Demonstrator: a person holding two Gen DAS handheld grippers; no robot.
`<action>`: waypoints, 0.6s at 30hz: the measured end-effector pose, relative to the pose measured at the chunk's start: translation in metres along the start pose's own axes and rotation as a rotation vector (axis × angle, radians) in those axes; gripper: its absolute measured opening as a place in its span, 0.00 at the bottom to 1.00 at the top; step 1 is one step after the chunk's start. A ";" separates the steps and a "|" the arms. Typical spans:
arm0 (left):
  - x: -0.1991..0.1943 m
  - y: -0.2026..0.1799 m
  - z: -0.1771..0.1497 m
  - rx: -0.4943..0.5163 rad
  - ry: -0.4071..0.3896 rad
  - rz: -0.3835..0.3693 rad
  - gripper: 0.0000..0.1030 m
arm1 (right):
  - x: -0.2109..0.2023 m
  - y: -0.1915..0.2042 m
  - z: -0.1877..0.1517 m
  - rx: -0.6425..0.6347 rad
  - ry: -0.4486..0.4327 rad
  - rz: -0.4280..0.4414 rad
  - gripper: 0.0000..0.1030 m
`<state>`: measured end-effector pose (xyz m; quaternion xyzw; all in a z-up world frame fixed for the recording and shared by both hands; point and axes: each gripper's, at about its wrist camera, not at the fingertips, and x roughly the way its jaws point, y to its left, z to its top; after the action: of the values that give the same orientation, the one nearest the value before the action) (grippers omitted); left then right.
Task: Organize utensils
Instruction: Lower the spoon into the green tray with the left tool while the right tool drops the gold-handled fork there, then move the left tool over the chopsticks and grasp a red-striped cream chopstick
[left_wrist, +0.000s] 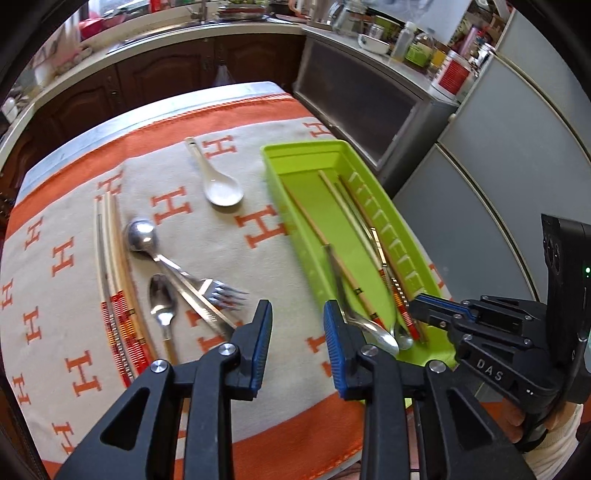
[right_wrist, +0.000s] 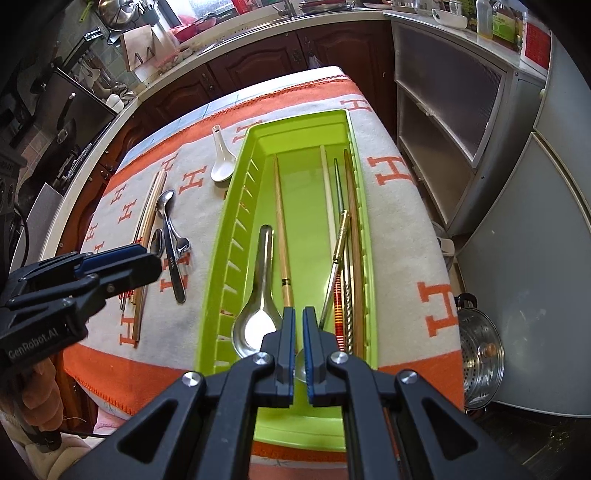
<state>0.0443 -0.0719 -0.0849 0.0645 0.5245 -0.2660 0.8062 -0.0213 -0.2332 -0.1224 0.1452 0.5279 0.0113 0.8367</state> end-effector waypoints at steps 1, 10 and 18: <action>-0.003 0.005 -0.002 -0.004 -0.011 0.022 0.27 | 0.000 0.001 0.000 0.000 0.001 -0.001 0.05; -0.023 0.054 -0.025 -0.075 -0.053 0.170 0.36 | -0.005 0.016 -0.002 -0.009 -0.013 -0.004 0.05; -0.036 0.101 -0.038 -0.159 -0.087 0.244 0.36 | -0.011 0.052 0.008 -0.081 -0.056 -0.013 0.05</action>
<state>0.0526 0.0411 -0.0872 0.0522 0.4966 -0.1263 0.8571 -0.0123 -0.1869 -0.0964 0.1080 0.5043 0.0233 0.8564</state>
